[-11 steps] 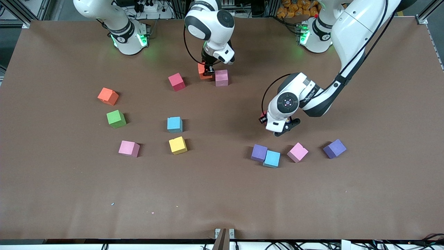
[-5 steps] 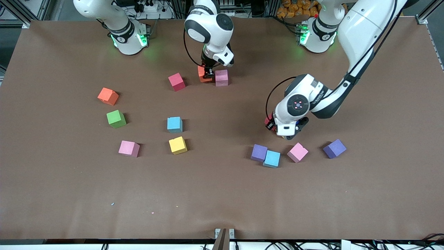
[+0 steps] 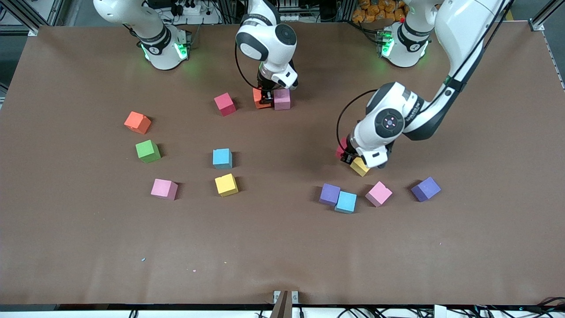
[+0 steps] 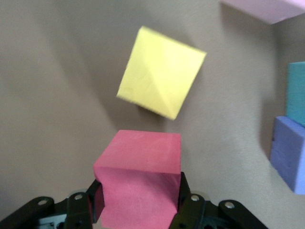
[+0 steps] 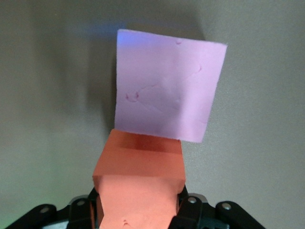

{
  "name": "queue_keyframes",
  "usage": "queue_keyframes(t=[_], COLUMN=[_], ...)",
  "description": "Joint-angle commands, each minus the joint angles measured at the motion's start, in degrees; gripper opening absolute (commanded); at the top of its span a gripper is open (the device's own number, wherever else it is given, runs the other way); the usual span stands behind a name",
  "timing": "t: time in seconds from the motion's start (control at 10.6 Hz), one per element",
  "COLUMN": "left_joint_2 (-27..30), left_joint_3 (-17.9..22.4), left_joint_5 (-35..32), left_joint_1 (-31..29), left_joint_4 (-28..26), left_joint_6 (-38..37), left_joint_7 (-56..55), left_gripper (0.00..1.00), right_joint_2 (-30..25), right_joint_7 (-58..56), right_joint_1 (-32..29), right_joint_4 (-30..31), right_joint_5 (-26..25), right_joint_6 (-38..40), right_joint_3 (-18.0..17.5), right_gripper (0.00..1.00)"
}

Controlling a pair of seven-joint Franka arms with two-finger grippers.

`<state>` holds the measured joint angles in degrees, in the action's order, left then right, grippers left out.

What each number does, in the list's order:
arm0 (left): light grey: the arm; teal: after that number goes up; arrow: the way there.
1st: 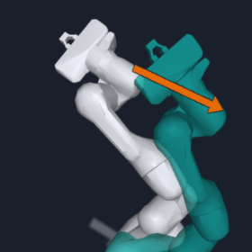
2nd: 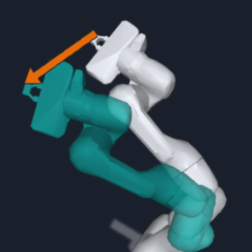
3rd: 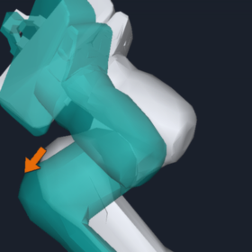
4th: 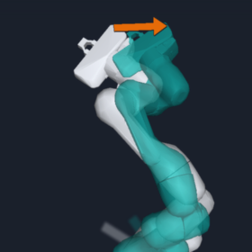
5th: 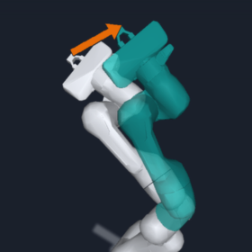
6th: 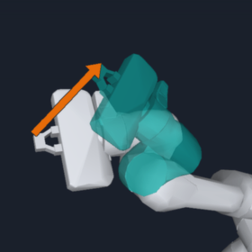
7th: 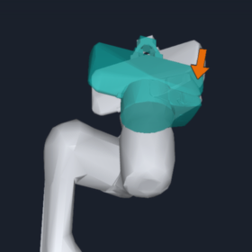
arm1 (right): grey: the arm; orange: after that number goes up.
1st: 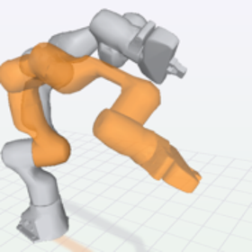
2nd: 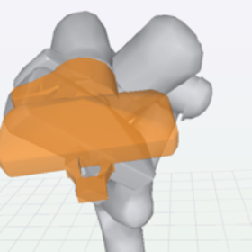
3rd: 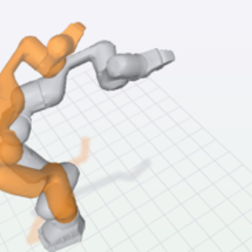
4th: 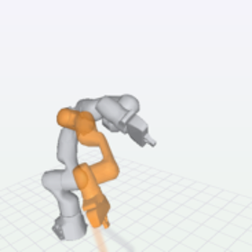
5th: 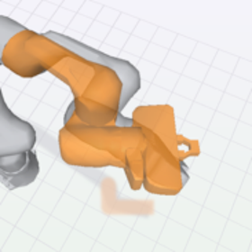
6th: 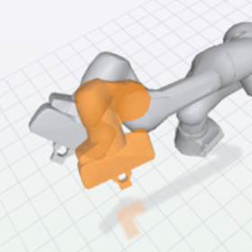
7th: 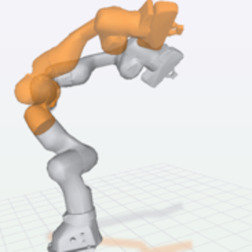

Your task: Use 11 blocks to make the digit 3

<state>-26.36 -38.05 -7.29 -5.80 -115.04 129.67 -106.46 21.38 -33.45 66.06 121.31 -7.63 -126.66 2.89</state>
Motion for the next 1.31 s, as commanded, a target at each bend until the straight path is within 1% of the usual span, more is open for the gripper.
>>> queue_keyframes(t=[0.0,0.19,0.38,0.47,0.56,0.66,0.75,1.03,1.22], left_joint_2=[3.59,5.17,6.84,7.72,8.42,8.78,8.78,8.43,8.26], left_joint_3=[-0.54,-0.54,-1.23,-1.67,-2.20,-2.55,-3.08,-4.57,-6.50], left_joint_5=[1.49,1.57,1.49,1.49,1.49,1.49,1.49,1.48,1.49], left_joint_1=[-0.44,-0.53,-0.35,-0.53,-0.53,-0.53,-0.53,-0.44,-0.35], left_joint_4=[-8.68,-11.95,-15.38,-16.26,-17.23,-18.89,-20.39,-20.93,-21.54], left_joint_6=[9.59,11.13,14.80,15.26,15.70,17.88,20.33,20.80,22.46], left_joint_7=[-6.46,-9.18,-18.92,-20.61,-22.54,-24.22,-25.63,-25.99,-29.66], left_gripper=[0.00,0.00,0.00,0.00,0.00,0.00,0.00,0.00,0.00], right_joint_2=[1.82,2.96,3.76,4.37,4.37,4.29,3.59,-2.02,-5.63], right_joint_7=[1.55,1.55,1.55,1.55,1.55,1.46,1.63,3.12,3.83], right_joint_1=[0.30,0.38,0.39,0.30,0.30,0.30,0.38,0.12,-2.50], right_joint_4=[-2.03,-3.09,-4.15,-4.50,-4.59,-5.03,-5.38,-5.12,-3.29], right_joint_5=[-1.25,-1.34,-1.60,-2.30,-2.57,-4.14,-5.02,-4.94,-4.50], right_joint_6=[-0.17,-0.17,-0.25,-0.26,-0.26,-0.08,0.96,6.76,8.00], right_joint_3=[0.18,0.18,0.18,0.18,0.27,0.18,0.18,0.10,0.10], right_gripper=[0.31,0.31,0.31,0.37,0.89,1.00,1.00,1.00,1.00])
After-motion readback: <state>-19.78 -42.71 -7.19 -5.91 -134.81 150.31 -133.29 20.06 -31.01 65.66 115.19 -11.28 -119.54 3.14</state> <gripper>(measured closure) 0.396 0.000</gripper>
